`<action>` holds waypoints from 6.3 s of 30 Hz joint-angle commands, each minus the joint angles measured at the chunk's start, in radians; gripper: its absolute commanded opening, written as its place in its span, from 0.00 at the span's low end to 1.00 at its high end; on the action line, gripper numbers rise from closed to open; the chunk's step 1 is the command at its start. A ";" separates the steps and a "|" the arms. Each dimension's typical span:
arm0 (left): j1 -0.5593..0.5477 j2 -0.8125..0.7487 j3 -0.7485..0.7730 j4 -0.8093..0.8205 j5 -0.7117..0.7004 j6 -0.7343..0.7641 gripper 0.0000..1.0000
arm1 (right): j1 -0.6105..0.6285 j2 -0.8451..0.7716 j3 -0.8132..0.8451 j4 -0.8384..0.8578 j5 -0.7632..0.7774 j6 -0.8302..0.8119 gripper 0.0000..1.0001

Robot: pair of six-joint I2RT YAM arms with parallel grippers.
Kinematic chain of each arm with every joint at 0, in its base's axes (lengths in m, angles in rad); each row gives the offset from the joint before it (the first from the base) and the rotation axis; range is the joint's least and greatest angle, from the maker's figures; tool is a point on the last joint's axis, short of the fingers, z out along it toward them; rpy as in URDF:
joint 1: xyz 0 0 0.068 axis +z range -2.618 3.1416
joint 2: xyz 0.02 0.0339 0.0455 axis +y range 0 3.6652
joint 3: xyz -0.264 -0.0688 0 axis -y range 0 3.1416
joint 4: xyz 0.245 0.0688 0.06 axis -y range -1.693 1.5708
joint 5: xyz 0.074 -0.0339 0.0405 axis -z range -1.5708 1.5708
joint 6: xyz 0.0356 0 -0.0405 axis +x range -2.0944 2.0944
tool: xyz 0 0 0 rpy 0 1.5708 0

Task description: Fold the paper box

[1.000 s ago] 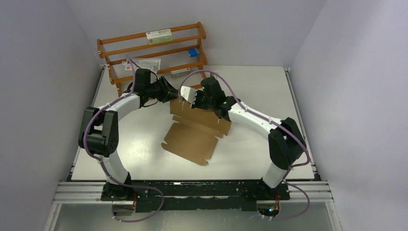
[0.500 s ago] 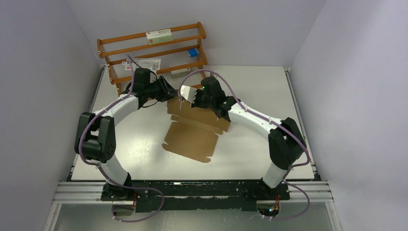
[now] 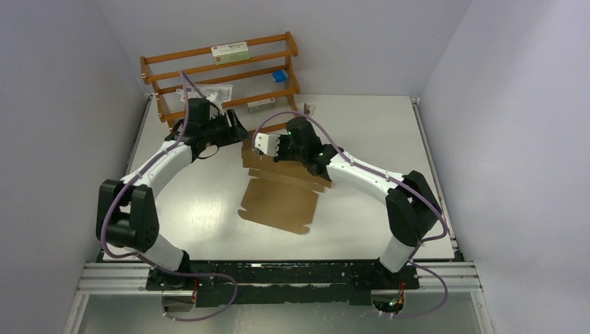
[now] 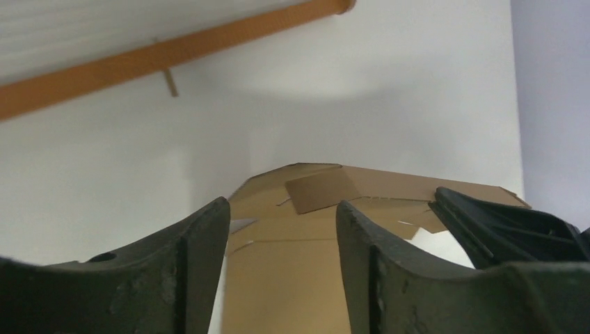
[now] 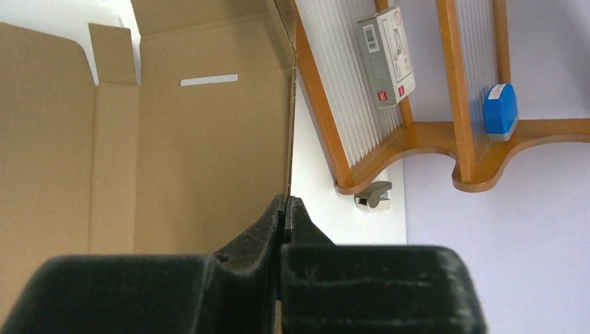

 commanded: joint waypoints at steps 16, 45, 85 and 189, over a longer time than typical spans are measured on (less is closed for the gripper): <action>0.074 0.019 -0.015 -0.013 0.157 0.493 0.67 | 0.037 -0.043 -0.033 0.039 0.051 -0.102 0.00; -0.013 -0.027 -0.076 0.248 0.218 0.592 0.05 | 0.052 -0.005 -0.079 0.233 0.153 -0.240 0.00; -0.366 -0.153 -0.587 0.869 -0.481 0.268 0.08 | 0.149 -0.036 -0.396 0.644 0.315 -0.370 0.00; -0.080 -0.073 -0.171 0.244 0.107 0.815 0.05 | 0.129 -0.312 -0.339 0.039 0.362 -0.168 0.22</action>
